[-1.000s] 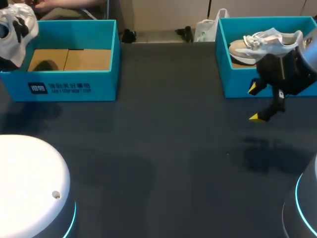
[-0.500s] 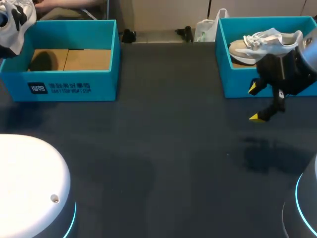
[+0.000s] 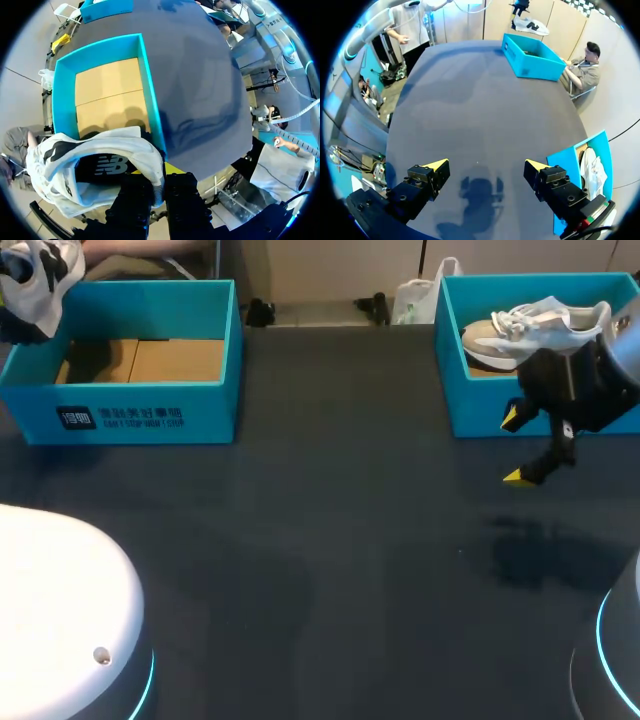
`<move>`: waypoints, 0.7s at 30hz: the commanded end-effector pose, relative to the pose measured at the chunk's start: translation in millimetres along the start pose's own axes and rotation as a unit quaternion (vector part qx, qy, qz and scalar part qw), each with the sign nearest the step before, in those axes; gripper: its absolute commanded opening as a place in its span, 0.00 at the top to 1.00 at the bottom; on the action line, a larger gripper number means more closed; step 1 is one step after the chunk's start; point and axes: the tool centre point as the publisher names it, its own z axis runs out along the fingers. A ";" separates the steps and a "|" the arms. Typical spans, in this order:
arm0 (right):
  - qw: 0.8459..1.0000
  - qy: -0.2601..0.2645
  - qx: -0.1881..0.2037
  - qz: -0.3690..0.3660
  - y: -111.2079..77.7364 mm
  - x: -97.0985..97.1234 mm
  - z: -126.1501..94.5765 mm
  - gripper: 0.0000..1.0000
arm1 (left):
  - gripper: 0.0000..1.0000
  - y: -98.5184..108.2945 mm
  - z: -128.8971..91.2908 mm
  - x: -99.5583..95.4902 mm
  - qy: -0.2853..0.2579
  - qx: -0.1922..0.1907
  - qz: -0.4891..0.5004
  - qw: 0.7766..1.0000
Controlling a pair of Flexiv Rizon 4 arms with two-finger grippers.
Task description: Take the shoe out of the shoebox, open the shoe tongue, remove and reinsert the insole, then place the shoe into the shoebox
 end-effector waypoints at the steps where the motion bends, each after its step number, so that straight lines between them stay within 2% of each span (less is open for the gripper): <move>1: 1.000 0.000 0.002 0.001 0.4 0.3 0.5 0.00 | 1.00 2.3 -6.6 -6.8 0.014 -0.001 -0.007 1.000; 21: 1.000 0.000 0.002 0.001 0.4 0.3 0.5 0.00 | 1.00 2.0 -8.0 -5.1 0.012 0.000 -0.012 1.000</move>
